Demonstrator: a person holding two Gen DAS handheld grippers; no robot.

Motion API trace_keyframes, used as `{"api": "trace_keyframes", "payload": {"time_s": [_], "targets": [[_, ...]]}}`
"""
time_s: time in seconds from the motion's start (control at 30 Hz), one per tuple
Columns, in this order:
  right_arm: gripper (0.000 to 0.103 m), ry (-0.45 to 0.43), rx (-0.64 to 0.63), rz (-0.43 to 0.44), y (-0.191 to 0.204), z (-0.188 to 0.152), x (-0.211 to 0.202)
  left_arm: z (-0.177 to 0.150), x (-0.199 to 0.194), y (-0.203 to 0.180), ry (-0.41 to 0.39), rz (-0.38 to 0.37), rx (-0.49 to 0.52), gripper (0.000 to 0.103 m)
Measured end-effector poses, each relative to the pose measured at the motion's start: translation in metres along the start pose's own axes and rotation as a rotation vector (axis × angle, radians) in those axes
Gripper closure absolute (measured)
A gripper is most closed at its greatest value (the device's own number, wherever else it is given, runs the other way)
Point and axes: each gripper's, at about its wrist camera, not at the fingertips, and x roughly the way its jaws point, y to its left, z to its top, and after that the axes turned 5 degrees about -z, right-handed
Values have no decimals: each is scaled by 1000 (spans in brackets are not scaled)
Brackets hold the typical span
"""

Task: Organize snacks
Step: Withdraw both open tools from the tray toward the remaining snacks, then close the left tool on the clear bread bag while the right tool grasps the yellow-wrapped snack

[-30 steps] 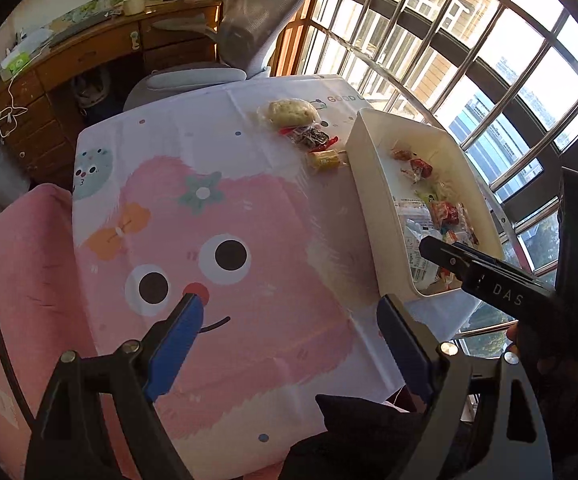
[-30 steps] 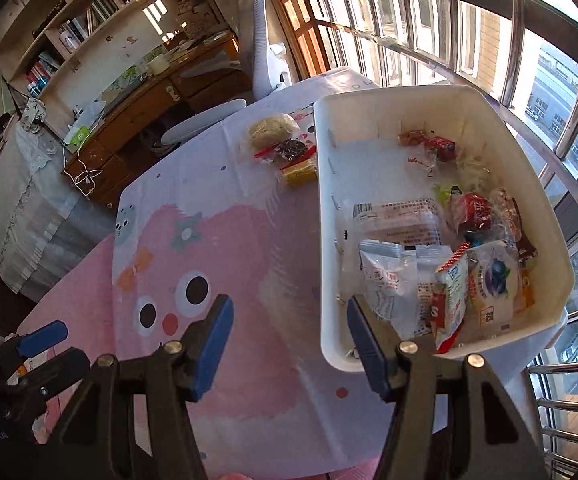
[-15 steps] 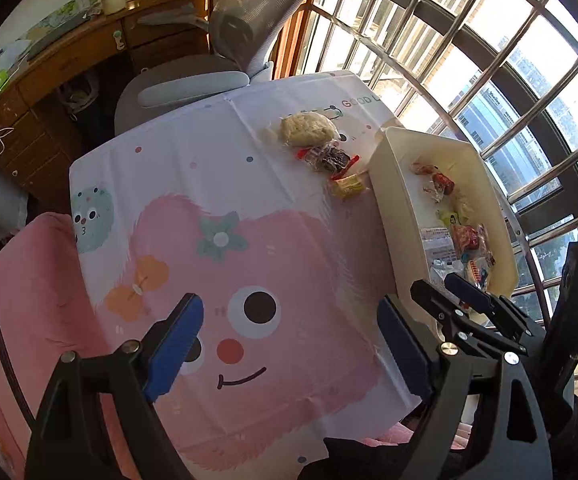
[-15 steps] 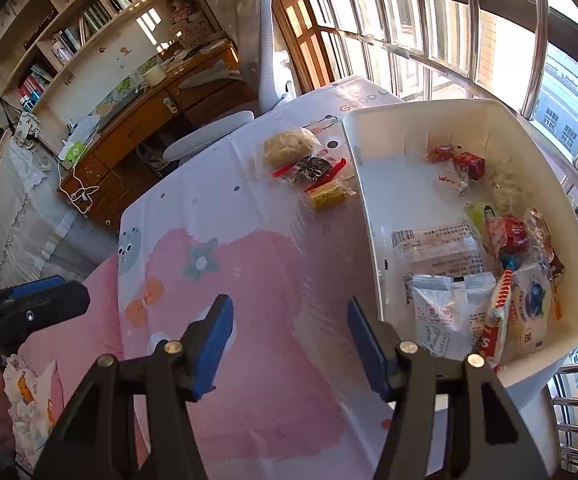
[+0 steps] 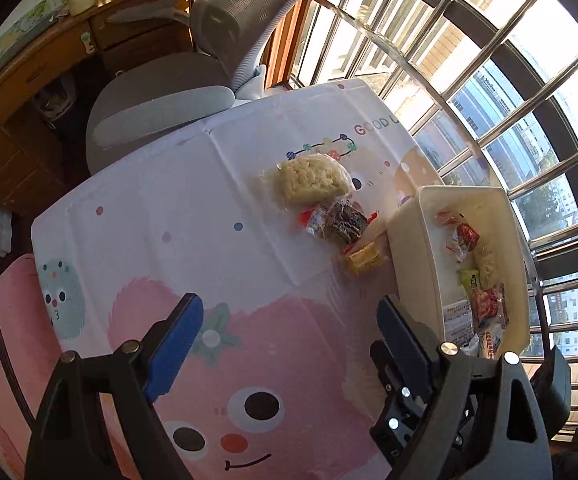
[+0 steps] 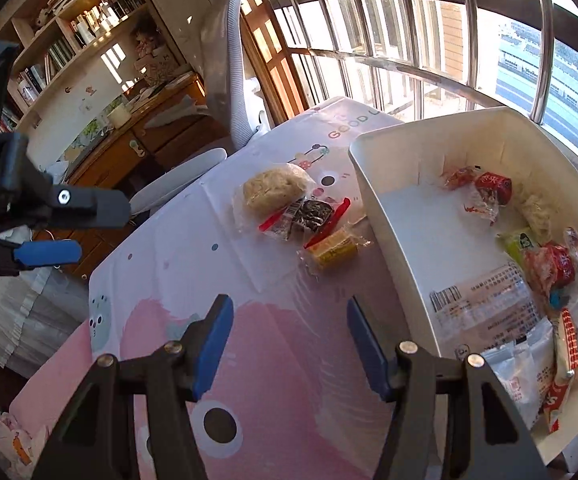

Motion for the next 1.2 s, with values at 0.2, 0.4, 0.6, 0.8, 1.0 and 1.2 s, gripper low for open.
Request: {"api": "trace_keyframes", "payload": {"time_s": [0.2,0.4,0.6,0.8,1.0,1.2], "targets": [[43,-42,4,-29,14,-5,37,51,42,9,13,0,-2,15],[43,-88,56,-122,14,-9,68,81,82,12,38,-10,-25,15],[43,-145,92,-194,12,-10,85,99,120,5,80,-45,-66,15],[43,-155,144,-245,4,-7,98,109,150,-8,116,-40,-73,15],[43,-149,153,-254,3,-6,105,115,172,-15,146,-30,-69,15],[47,-127,148,-279,3,-5,112,118,191,-14,166,-9,-77,15]]}}
